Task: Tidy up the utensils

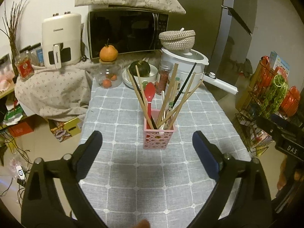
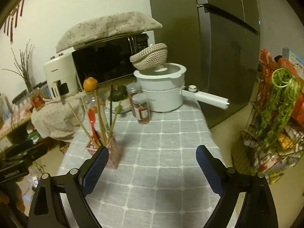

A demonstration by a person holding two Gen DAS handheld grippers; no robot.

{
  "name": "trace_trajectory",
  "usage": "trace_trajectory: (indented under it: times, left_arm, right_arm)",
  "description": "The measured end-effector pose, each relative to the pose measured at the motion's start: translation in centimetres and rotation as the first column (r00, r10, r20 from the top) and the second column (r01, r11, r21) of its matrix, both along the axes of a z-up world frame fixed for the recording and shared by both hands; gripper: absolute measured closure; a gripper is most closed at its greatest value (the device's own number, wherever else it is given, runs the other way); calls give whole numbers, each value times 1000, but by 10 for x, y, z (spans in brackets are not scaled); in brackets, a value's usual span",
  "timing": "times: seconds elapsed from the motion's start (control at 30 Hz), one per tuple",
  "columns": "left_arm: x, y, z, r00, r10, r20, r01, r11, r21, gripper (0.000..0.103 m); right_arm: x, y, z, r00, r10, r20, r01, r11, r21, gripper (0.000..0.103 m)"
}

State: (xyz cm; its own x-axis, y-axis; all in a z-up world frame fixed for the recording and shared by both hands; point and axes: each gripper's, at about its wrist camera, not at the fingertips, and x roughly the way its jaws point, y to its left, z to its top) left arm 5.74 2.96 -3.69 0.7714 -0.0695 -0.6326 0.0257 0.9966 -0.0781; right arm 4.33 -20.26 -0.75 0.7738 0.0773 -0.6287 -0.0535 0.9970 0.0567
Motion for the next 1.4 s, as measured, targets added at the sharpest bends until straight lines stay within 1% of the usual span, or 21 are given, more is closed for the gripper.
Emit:
trace_trajectory:
  times: [0.1, 0.23, 0.33, 0.6, 0.87, 1.4]
  left_arm:
    - [-2, -5, 2, 1000, 20, 3, -20, 1000, 22, 2]
    - [-5, -9, 4, 1000, 25, 17, -26, 999, 36, 2]
    - [-7, -10, 6, 999, 23, 23, -24, 999, 32, 2]
    - [-10, -14, 7, 999, 19, 34, -20, 999, 37, 2]
    - [-14, -17, 11, 998, 23, 61, -26, 998, 50, 2]
    - [-17, -19, 12, 997, 21, 70, -24, 998, 53, 1]
  right_arm:
    - [-4, 2, 3, 1000, -19, 8, 19, 999, -44, 4]
    - [-8, 5, 6, 1000, -21, 7, 21, 997, -71, 3]
    - [-10, 8, 7, 1000, -19, 14, 21, 996, -89, 3]
    - [-7, 9, 5, 1000, -16, 3, 16, 997, -80, 3]
    - [-6, 9, 4, 1000, -18, -1, 18, 997, -72, 3]
    - [-4, 13, -2, 1000, -15, -26, 13, 997, -73, 3]
